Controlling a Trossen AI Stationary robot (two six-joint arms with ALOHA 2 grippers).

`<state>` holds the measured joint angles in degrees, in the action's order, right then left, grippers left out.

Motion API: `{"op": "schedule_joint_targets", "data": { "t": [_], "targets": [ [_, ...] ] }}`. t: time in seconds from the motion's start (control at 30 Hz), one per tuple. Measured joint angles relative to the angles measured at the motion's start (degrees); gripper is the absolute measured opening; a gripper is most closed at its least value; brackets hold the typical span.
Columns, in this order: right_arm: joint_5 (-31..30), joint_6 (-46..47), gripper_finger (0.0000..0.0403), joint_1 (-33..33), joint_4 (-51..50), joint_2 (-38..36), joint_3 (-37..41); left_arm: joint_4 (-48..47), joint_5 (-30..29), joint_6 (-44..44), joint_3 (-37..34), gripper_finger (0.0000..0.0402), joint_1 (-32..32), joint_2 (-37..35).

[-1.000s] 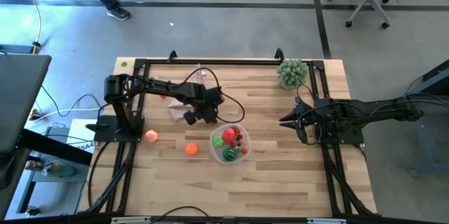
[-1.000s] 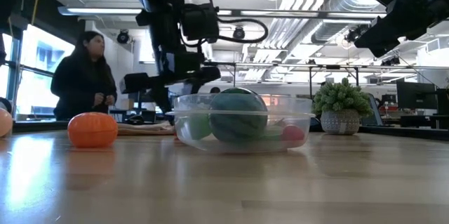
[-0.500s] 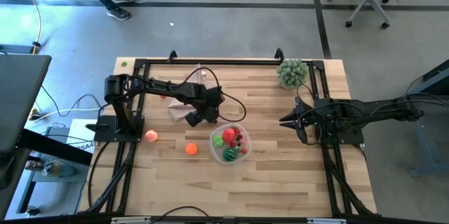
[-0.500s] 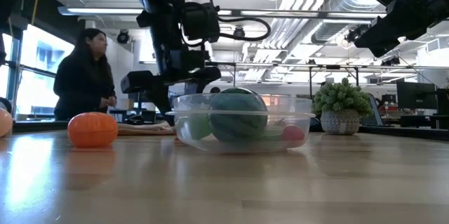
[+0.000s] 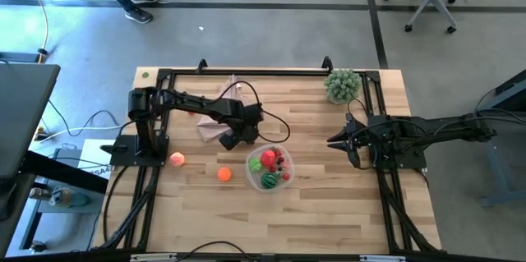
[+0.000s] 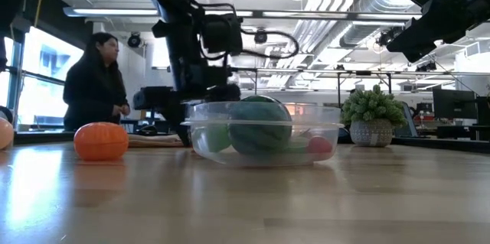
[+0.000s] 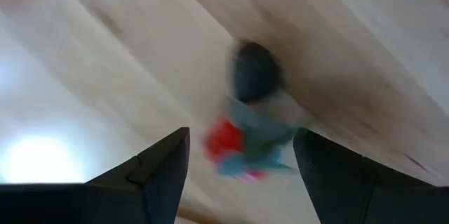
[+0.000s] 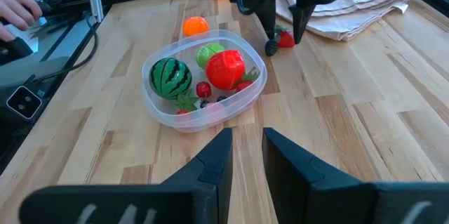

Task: Pick and placing Produce into tupperware
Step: Put the strawberry into the transparent bin

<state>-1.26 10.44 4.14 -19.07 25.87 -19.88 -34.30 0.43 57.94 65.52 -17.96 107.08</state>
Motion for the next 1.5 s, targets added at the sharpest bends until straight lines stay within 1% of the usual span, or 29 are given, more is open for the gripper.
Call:
{"op": "schedule_joint_targets", "data": {
  "t": [0.33, 0.7, 0.97, 1.5],
  "targets": [
    [0.0, 0.0, 0.0068, 0.0, 0.0, 0.0, 0.0, 1.7, -1.1, -0.2, 0.0, 0.024, 0.0, 0.8],
    [0.0, 0.0, 0.0068, 0.0, 0.0, 0.0, 0.0, 1.4, -1.0, -0.3, 0.0, 0.018, 0.0, 0.8],
    [0.0, 0.0, 0.0068, 0.0, 0.0, 0.0, 0.0, 1.4, -1.0, -1.4, 0.0, 0.0154, 0.0, 0.8],
    [0.0, 0.0, 0.0068, 0.0, 0.0, 0.0, 0.0, 1.8, -1.1, -1.5, 0.0, 0.0141, 0.0, 0.8]
  ]
}}
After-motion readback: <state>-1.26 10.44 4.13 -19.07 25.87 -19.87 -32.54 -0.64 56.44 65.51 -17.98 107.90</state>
